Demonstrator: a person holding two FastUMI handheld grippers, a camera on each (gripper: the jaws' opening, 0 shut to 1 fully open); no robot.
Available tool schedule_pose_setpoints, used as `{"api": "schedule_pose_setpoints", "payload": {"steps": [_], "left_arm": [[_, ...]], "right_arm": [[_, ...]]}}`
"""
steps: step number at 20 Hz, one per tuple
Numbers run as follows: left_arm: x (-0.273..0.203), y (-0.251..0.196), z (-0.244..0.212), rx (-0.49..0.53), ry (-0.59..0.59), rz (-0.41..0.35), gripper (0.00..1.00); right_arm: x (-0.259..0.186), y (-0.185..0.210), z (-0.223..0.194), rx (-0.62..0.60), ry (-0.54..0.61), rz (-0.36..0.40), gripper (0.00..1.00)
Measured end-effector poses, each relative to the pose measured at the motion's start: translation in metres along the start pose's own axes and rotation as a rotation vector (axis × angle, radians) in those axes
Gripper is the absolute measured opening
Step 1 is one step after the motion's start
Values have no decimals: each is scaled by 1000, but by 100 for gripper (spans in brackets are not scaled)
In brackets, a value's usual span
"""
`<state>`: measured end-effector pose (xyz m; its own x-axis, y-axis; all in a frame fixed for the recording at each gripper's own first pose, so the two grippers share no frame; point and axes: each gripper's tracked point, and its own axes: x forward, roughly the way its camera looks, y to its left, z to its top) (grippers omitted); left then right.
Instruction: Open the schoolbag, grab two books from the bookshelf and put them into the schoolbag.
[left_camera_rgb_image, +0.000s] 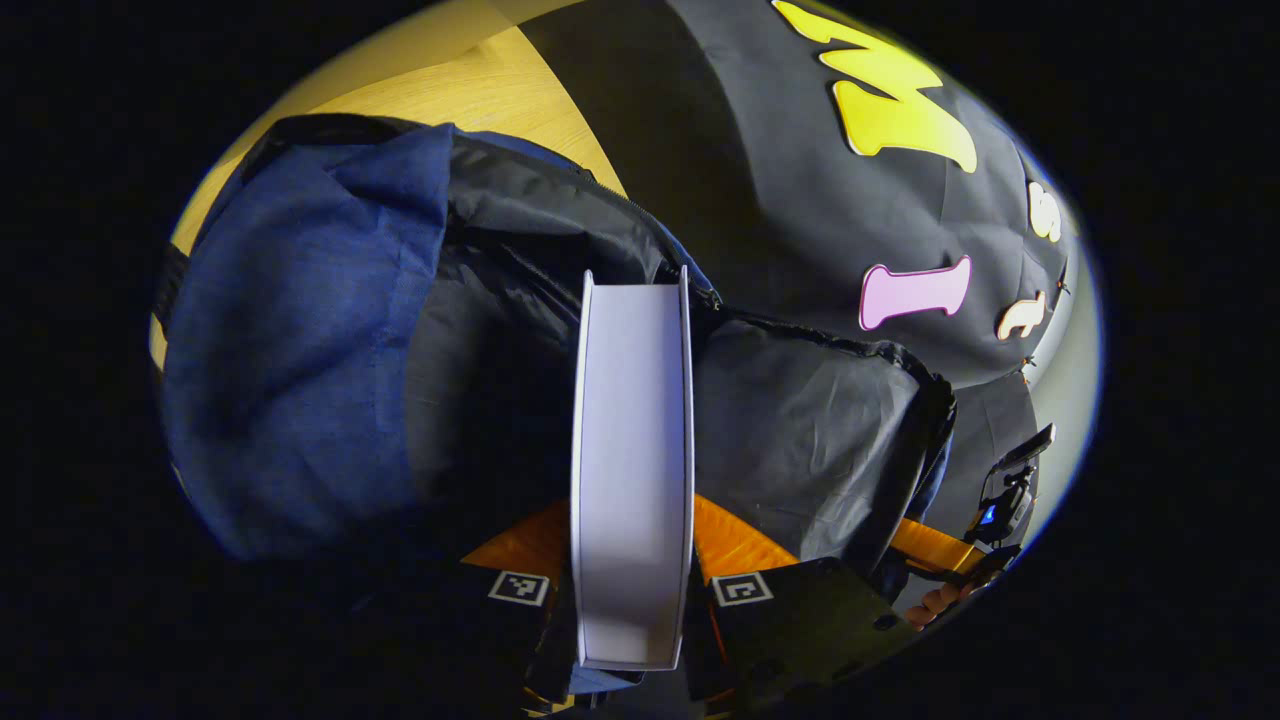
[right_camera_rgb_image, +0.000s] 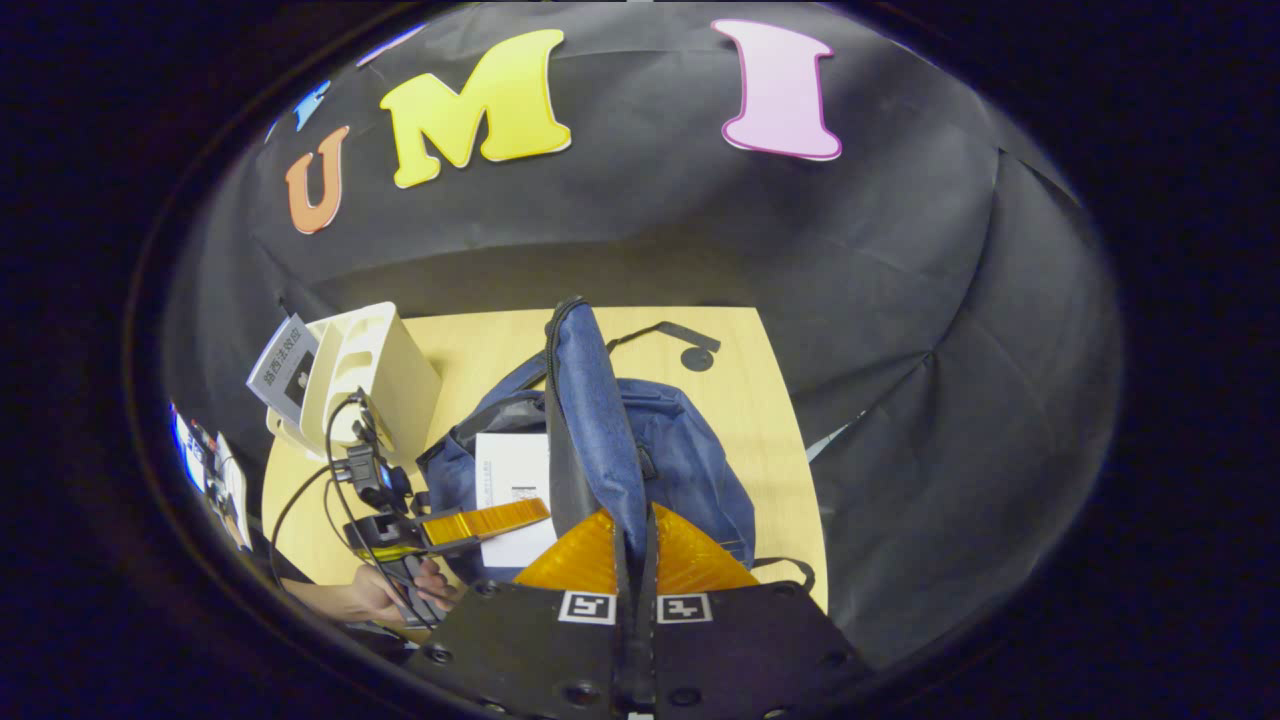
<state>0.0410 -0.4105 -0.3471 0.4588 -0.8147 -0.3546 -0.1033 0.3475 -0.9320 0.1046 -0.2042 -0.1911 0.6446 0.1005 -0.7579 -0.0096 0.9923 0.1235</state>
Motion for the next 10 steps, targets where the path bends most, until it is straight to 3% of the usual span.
{"api": "schedule_pose_setpoints", "payload": {"steps": [1, 2, 3, 6, 8, 9, 10], "left_arm": [[3, 5, -2, 2, 7, 25, 47], [4, 8, -1, -5, 15, 36, 42], [5, 11, -1, -16, 28, 44, 56], [6, 30, -5, -51, 86, 160, 68], [1, 32, -4, -64, 105, 228, 92], [-3, 35, -5, -45, 121, 275, 85], [-9, 38, -6, -8, 140, 312, 87]], "right_arm": [[1, 1, 0, -2, 2, 0, 0], [0, 2, -1, -4, 5, 2, 0], [2, 3, -1, -3, 7, 3, 0], [4, 5, -2, 0, 10, 2, 0], [7, 7, -3, -1, 15, 6, 0], [7, 8, -3, -6, 15, 5, 0], [7, 8, -2, -10, 14, 3, 0]]}}
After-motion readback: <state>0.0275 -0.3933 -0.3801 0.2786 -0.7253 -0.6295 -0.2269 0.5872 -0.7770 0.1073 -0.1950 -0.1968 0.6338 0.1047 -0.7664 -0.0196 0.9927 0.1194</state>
